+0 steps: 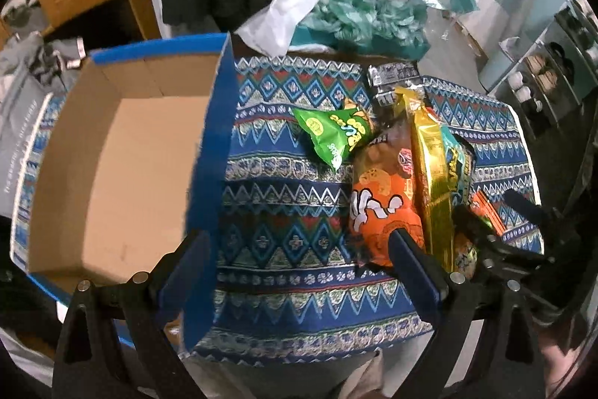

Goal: Organize snacks
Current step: 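Grasp the orange chip bag with the left tool while the right tool grasps the gold wafer bar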

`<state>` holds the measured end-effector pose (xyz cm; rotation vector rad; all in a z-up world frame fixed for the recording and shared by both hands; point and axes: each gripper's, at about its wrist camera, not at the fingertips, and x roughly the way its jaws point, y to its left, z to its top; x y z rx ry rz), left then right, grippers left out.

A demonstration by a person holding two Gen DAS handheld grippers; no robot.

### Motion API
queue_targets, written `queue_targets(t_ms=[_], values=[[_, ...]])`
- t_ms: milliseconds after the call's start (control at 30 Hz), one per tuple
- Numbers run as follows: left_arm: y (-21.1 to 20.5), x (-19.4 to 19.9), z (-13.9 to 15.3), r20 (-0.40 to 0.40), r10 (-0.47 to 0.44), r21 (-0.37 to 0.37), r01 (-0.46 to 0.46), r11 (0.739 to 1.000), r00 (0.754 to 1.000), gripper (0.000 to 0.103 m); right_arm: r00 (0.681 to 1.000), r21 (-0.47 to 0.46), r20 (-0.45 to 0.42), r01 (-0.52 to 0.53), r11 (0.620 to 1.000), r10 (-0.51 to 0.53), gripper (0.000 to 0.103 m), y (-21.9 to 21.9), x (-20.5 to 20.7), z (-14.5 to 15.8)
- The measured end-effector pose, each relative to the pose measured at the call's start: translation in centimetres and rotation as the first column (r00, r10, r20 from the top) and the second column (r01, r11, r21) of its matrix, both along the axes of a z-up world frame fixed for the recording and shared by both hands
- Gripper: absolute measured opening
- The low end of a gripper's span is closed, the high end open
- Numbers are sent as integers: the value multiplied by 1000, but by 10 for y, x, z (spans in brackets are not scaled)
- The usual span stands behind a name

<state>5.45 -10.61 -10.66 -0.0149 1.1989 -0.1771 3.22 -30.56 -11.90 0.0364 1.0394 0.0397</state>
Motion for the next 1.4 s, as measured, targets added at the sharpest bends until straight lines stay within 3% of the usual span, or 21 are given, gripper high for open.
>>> queue_targets(t_ms=[267,367,467,533,600,1033,1200,1400], values=[[2,15,-20,-29,44,-31,-45,999,999,97,997,-5,-67,-49,999,48,83,10,18,-32],[0,19,-24,-26,43,-32,-44,999,999,97,995,-10,-82,-63,998,62,73,14,22,-41],[-3,23,-30,-38,40,-35,-41,999,998,97,994,-9,-81,-74,997,73,60,16,24,-46],[-6,26,-33,-44,38,-38,-39,999,998,97,993,12,-82,-85,996,86,39,15,26,-46],[-10,27,-35,-49,32,-42,-34,999,998,97,993,15,-75,-86,996,87,29,16,26,-45],[-57,42,-52,-89,-33,-61,27,998,995,97,999,115,-32,14,993,-11,27,-23,13,-30],[-72,47,-68,-132,-55,-43,49,998,990,97,997,157,-60,48,986,-39,27,-36,12,-39],[-76,52,-87,-199,-38,-90,21,996,979,97,997,188,-70,52,981,-39,32,-37,14,-45]])
